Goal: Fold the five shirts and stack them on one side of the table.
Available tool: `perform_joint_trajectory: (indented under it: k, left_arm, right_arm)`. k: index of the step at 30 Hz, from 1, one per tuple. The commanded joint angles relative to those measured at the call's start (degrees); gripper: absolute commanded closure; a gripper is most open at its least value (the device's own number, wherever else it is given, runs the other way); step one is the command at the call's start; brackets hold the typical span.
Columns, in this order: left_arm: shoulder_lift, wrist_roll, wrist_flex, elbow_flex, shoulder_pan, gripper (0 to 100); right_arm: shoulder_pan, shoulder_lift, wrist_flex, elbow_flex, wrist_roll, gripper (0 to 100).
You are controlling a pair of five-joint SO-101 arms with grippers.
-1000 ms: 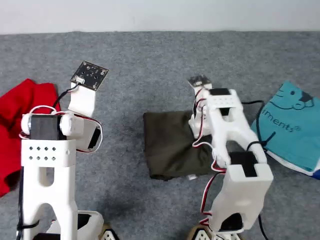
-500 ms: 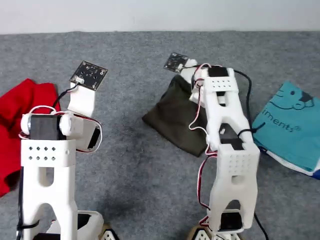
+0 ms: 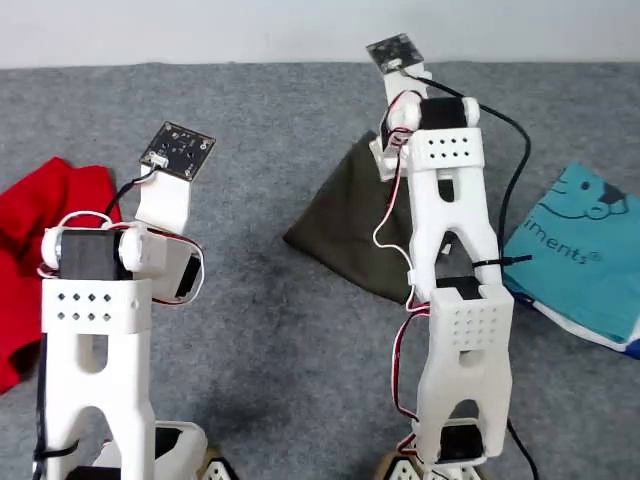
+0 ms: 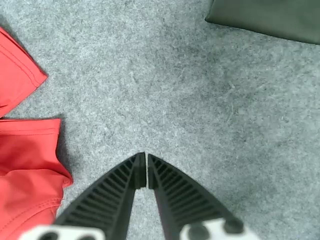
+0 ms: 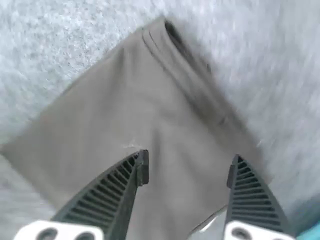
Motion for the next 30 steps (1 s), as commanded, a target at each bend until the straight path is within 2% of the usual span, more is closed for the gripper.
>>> perform_joint_trajectory:
  k: [1,4,10,12,16,23,26,30]
  left_arm:
    - [-1.8,0.0,1.1,-0.3,-0.3,99]
    - [-1.8,0.0,1.1,-0.3,-0.3,99]
    - [-1.8,0.0,1.1,-0.3,-0.3,99]
    - [-1.8,0.0,1.1,-0.3,-0.3,99]
    - [-1.8,0.0,1.1,-0.3,-0.3,99]
    - [-1.8,0.0,1.1,-0.3,-0.3,99]
    - [-4.0,0.0,1.1,-0.2,-0.3,99]
    - [-7.5,-0.3,1.1,2.2,-0.3,99]
  right_arm:
    - [-0.7,-1.7,5.0,-3.3,-17.4,74.0]
    - [-0.7,-1.7,7.6,-3.0,-27.6,72.3]
    - [-0.7,-1.6,9.8,0.1,-37.5,51.5]
    - [-0.8,-1.4,8.7,2.4,-38.9,48.0]
    - [-1.4,2.8,4.4,4.0,-41.5,50.3]
    - [-1.1,14.9,-6.5,3.9,-41.1,56.7]
    - [-1.5,18.2,-7.4,3.9,-40.7,59.9]
    - [-1.7,18.2,-6.7,3.8,-39.6,72.8]
